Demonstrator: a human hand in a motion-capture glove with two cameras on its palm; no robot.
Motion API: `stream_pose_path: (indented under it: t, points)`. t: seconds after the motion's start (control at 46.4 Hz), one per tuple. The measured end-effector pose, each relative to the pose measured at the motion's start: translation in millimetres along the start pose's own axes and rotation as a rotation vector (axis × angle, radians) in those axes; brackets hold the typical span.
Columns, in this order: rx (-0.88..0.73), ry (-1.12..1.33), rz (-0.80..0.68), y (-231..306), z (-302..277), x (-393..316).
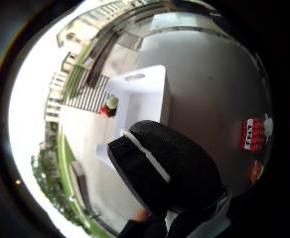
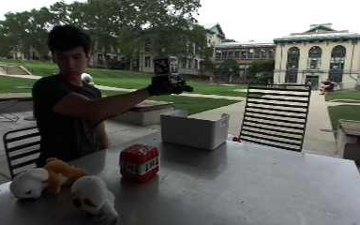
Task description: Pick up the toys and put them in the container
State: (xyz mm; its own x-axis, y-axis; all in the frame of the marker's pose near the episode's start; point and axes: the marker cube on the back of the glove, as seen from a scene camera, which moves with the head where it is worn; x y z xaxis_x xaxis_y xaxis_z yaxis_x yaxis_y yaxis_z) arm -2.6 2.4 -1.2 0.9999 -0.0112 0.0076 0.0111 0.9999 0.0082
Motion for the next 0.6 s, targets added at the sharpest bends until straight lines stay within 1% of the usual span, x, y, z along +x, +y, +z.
stream_pose_path:
  t: [0.108,0.301,0.603]
  points:
    - [0.012,0.016,-0.003,-6,0,21]
    - [0.001,0.025,-0.006,3,-4,27]
    - [0.013,0.088,0.006,21,-15,87]
